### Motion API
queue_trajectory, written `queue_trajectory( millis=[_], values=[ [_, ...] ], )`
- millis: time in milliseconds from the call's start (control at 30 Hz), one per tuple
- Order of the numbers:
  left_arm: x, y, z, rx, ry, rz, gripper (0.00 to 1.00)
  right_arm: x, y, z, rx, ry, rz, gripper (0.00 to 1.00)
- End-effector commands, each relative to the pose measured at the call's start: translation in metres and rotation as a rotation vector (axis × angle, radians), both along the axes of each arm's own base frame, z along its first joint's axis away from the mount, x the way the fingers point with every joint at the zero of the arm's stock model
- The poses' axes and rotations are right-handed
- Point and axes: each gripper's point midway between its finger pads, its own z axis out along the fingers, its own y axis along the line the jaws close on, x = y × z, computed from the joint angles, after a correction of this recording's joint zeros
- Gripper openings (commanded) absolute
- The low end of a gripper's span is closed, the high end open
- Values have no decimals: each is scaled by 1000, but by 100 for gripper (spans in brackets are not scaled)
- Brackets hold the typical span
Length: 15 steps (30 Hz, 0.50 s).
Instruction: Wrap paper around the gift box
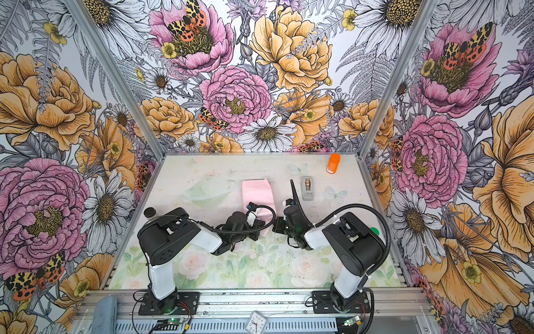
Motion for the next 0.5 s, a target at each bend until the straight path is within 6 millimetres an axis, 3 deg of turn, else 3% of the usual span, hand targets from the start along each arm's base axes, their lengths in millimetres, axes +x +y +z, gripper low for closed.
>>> queue_trajectory(
  millis=[0, 467],
  values=[
    [-4, 13, -24, 90, 50, 27, 9, -29, -5, -30, -55, 101, 25, 0],
    [-5, 12, -24, 92, 50, 27, 9, -63, 12, -37, -55, 141, 91, 0]
  ],
)
